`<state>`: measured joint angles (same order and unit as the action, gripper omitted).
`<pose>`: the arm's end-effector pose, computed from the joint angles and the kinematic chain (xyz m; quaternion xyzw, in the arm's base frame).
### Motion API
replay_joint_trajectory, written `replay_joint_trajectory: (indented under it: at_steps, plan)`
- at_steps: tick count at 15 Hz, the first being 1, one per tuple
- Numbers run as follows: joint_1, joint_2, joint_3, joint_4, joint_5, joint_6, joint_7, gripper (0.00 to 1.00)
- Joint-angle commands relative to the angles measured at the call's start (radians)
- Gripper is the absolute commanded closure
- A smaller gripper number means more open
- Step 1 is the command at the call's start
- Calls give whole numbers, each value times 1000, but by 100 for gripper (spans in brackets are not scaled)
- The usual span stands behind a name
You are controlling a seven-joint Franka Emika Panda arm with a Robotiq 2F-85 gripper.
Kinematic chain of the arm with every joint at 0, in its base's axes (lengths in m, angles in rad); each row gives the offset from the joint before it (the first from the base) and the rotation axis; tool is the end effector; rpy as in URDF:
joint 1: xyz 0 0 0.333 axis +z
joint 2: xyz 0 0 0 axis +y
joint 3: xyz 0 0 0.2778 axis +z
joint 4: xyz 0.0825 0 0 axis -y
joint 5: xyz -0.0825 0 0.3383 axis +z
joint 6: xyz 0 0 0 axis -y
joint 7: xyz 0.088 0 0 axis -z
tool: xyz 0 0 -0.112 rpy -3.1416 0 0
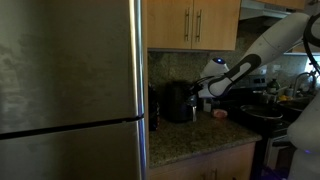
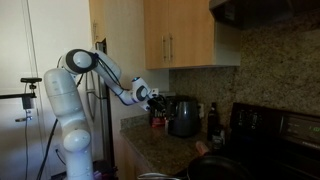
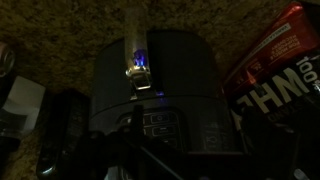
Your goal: Turn on the air fryer
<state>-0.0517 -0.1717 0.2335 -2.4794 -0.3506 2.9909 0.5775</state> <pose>0.4638 0.1116 0.4169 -0.9401 0.0265 -0.3388 0.0265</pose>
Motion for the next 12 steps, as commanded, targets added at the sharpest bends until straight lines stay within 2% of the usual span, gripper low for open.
replay_joint_trajectory:
  at_steps: [1, 5, 6, 7, 10, 12]
  plan:
    - [6, 57, 2, 32, 14, 43, 11, 0]
    - [-32, 111, 15, 83, -57, 74, 74, 0]
    - [-24, 120, 10, 91, -52, 74, 79, 0]
    - [-3, 77, 0, 56, -23, 45, 54, 0]
    - [-7, 100, 0, 79, -28, 48, 62, 0]
    - [8, 148, -3, 98, 16, 56, 40, 0]
